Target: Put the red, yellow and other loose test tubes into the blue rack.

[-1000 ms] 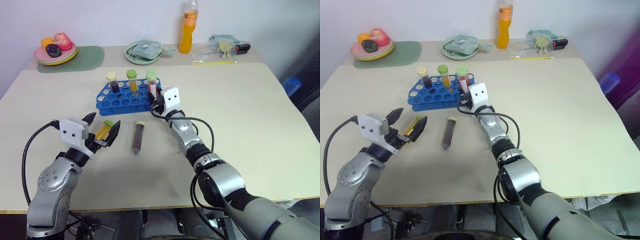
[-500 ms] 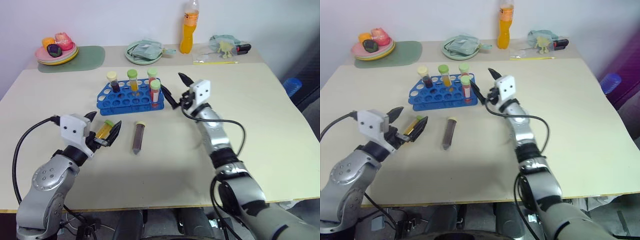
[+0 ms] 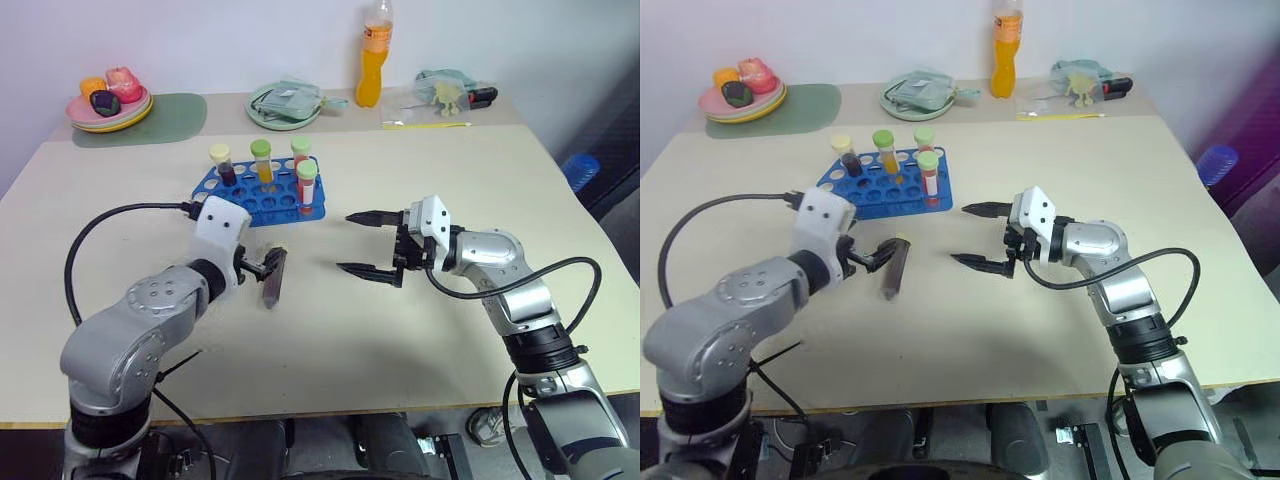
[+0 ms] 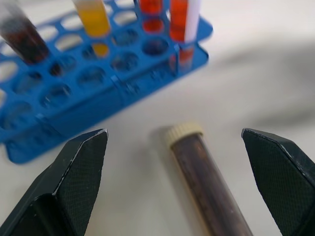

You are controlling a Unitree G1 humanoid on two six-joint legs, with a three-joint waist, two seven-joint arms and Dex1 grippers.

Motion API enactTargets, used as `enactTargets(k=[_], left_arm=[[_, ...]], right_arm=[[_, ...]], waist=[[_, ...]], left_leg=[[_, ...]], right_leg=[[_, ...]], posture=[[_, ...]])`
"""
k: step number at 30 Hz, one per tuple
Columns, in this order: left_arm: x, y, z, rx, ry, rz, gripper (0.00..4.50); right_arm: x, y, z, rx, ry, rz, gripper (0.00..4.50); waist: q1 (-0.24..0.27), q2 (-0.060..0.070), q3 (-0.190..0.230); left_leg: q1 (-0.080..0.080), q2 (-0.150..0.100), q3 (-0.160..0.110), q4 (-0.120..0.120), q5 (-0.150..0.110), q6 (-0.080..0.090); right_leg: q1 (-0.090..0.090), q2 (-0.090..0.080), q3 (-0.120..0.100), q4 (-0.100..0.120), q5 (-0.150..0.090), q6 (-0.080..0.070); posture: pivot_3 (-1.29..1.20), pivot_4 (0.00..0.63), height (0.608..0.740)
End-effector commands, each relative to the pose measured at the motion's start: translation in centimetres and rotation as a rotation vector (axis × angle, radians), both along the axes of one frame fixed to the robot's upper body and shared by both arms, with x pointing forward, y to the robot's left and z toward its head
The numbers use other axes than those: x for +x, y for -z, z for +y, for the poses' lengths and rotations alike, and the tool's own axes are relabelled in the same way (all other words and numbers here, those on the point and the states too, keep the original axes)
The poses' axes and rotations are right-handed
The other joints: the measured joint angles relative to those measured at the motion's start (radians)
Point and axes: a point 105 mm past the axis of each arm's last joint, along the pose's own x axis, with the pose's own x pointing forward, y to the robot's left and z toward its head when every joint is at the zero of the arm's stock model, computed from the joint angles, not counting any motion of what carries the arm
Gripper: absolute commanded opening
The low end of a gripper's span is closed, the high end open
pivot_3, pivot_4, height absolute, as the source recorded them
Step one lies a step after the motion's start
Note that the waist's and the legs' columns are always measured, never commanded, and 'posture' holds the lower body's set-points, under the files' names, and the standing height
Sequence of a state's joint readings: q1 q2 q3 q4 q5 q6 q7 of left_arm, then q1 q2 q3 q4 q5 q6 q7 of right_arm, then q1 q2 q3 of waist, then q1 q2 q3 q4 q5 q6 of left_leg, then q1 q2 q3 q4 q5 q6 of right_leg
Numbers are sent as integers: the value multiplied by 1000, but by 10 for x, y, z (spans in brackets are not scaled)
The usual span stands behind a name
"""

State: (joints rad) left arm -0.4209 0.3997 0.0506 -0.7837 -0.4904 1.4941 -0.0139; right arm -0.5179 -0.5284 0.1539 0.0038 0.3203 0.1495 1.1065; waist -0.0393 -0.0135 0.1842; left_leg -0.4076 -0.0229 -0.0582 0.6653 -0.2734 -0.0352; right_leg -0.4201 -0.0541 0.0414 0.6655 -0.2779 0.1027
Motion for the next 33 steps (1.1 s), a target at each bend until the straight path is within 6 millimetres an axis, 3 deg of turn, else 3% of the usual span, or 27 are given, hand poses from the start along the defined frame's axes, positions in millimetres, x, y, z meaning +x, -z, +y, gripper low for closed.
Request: enactTargets(k=[1,4,8,12,17,19,23,33], left_arm=[[6,-5,-3,60,-52,7,4500],[8,-9,7,106,-68,5,4500],[12,-6,43,163,-85,110,4500],[12,-10,92,210,-195,206,4500],[8,-9,120,126,-220,358,4500],[9,-8,121,107,-201,412,4500],[22,-12,103,20,-124,481,4500],[31,4,91,69,-94,622,4500]], right_arm=[[-7,-11,10,9,-55,-45,4316],[-9,-11,12,4,-61,-46,4316],[-12,-10,13,-10,-74,-49,4316],[-13,-9,13,-23,-80,-52,4316],[-19,-10,16,-41,-111,-56,4316],[-21,-11,17,-49,-130,-54,4316],[-23,-11,20,-57,-149,-59,4316],[-27,-10,19,-52,-124,-62,4316]], waist=[[4,0,0],[4,0,0],[-2,0,0],[2,-1,0],[10,-1,0],[19,-1,0],[33,-2,1],[21,-2,1]], left_leg=[[0,0,0,0,0,0],[0,0,0,0,0,0],[0,1,-1,-1,2,-3],[0,0,-1,-1,2,-3],[0,0,-1,-1,2,-3],[0,0,-1,-1,2,-3],[0,-1,-3,0,2,-3],[-1,-1,-1,-1,4,-7]], right_leg=[[0,0,0,0,0,0],[1,-1,0,0,0,0],[-1,1,0,0,0,0],[-1,0,0,0,0,0],[-1,-3,0,0,0,0],[-1,-3,0,0,0,0],[0,-3,-3,0,0,0],[-3,-2,-1,1,0,0]], posture=[[0,150,729],[0,150,729],[0,150,729],[0,150,729],[0,150,729],[0,150,729],[0,150,729],[0,150,729]])
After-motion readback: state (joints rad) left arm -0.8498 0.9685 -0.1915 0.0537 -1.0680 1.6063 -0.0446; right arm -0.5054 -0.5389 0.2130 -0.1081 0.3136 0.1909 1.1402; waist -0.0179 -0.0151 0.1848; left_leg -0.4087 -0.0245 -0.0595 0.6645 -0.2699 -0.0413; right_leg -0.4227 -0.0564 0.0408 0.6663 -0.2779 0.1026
